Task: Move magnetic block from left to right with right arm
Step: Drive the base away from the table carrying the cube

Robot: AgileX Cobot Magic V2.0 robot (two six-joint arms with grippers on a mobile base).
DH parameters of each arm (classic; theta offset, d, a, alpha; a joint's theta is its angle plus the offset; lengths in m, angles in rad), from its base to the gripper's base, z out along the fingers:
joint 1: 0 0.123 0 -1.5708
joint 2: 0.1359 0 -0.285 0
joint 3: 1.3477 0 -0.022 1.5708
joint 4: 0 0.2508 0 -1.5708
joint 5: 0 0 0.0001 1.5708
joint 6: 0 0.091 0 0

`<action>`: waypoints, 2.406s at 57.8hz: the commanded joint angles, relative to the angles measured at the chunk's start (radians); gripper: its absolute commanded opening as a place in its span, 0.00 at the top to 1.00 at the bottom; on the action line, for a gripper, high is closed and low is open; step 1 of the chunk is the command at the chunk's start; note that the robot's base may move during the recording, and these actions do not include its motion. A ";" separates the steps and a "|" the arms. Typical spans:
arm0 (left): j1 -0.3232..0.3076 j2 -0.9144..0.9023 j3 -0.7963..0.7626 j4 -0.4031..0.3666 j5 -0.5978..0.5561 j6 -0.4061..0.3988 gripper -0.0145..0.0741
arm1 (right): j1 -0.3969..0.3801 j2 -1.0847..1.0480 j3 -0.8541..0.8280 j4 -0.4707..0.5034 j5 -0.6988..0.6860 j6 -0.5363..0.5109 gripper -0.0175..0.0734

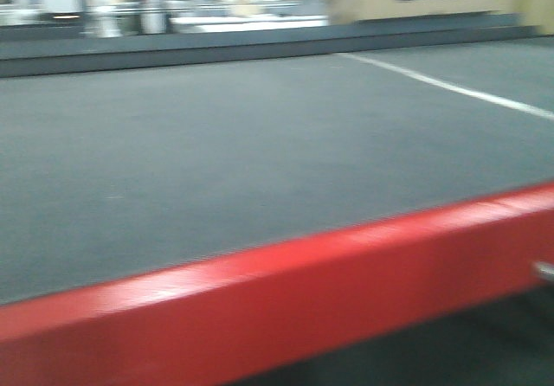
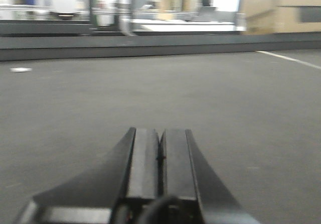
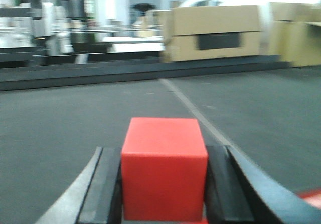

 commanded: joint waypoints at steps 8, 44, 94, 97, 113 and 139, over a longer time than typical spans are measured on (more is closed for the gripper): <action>0.000 -0.010 0.009 -0.005 -0.087 -0.006 0.97 | -0.008 0.009 -0.028 -0.004 -0.084 -0.011 0.45; 0.000 -0.010 0.009 -0.005 -0.087 -0.006 0.97 | -0.008 0.009 -0.028 -0.004 -0.084 -0.011 0.45; 0.000 -0.010 0.009 -0.005 -0.087 -0.006 0.97 | -0.008 0.009 -0.028 -0.004 -0.084 -0.011 0.45; 0.000 -0.010 0.009 -0.005 -0.087 -0.006 0.97 | -0.008 0.009 -0.028 -0.004 -0.084 -0.011 0.45; 0.000 -0.010 0.009 -0.005 -0.087 -0.006 0.97 | -0.008 0.009 -0.028 -0.004 -0.084 -0.011 0.45; 0.000 -0.010 0.009 -0.005 -0.087 -0.006 0.97 | -0.008 0.009 -0.028 -0.004 -0.084 -0.011 0.45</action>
